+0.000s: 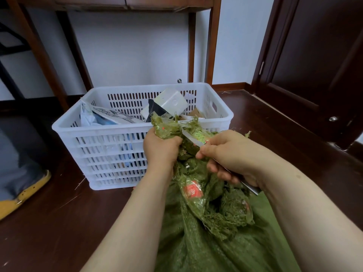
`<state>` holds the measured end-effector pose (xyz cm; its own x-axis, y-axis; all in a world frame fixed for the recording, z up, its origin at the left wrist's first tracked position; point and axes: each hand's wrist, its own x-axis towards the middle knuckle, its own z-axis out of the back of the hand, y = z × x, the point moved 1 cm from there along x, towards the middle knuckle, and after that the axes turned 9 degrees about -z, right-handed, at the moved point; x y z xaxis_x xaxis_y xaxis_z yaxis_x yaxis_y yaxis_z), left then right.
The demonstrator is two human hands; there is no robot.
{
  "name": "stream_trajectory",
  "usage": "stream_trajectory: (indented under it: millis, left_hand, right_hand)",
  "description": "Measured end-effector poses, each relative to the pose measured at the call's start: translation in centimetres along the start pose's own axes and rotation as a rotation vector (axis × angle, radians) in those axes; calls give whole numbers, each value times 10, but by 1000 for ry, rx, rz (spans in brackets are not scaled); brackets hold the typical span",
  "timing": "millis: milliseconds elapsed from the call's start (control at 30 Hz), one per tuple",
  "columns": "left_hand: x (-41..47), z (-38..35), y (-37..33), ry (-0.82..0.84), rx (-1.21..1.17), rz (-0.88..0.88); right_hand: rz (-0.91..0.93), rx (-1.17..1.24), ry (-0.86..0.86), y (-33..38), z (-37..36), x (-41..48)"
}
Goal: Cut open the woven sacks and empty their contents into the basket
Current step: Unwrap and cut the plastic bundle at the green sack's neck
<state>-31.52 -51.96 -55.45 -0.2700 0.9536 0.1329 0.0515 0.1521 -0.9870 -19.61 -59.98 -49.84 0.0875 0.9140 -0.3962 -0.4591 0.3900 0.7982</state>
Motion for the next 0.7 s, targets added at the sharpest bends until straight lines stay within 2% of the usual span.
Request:
stream_trajectory:
  millis: [267, 700]
  left_hand:
    - [-1, -3, 0, 0, 24, -26]
    - [-1, -4, 0, -18, 27, -52]
  right_hand:
    - [14, 0, -95, 0, -3, 5]
    - [3, -40, -96, 4, -1, 1]
